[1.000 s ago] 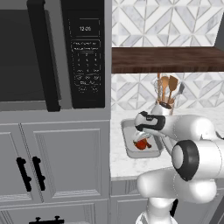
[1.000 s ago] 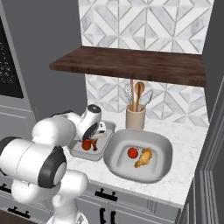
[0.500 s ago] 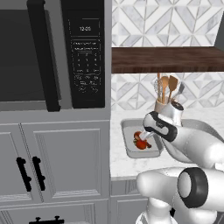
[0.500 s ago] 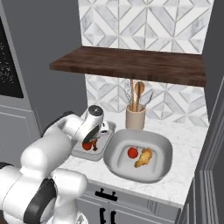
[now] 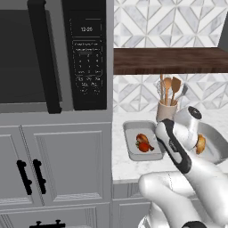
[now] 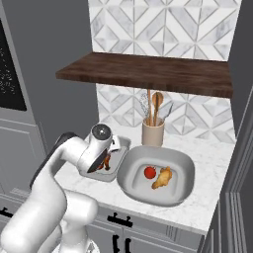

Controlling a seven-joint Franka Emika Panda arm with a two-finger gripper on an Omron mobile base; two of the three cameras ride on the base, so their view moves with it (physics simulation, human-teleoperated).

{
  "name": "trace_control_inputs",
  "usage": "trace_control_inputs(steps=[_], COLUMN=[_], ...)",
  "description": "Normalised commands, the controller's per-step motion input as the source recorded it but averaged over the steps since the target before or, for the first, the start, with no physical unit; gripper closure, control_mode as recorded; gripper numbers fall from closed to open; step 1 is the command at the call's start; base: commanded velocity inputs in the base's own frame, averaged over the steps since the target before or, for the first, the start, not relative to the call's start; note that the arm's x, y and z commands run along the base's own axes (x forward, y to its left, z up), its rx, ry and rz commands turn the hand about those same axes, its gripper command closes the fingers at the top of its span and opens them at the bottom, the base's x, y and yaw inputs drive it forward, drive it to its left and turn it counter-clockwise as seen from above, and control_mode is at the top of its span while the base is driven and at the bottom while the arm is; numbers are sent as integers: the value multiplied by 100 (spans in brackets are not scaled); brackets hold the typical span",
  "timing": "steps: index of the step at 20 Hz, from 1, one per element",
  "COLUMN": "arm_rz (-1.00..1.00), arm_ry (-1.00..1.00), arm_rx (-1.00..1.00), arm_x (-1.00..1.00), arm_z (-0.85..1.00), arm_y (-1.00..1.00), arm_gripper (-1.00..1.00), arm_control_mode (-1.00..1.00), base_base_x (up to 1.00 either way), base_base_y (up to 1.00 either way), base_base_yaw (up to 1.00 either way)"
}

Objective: Place one tomato and one chicken drumstick in each tupperware on the nearby counter, to pack two identical lunches.

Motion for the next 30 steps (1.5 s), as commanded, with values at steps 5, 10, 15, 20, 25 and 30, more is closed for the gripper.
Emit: trace_control_inputs(steps=[5, 10, 15, 20, 25, 30], arm_rz=[0, 0, 0, 1, 2, 0], arm_ry=[-14, -7, -4, -11, -14, -15], arm_rx=[0, 6, 15, 6, 0, 3], arm_x=[-43, -29, -12, -41, -47, -43], arm_z=[6, 0, 0, 0, 0, 0], arm_y=[-5, -27, -39, -20, -10, -18], arm_gripper=[-100, -100, -100, -100, -100, -100], arm_control_mode=[-100, -100, -100, -100, -100, -100], base_base_x=[0, 0, 0, 0, 0, 0], base_base_y=[0, 0, 0, 0, 0, 0], base_base_yaw=[0, 0, 0, 0, 0, 0])
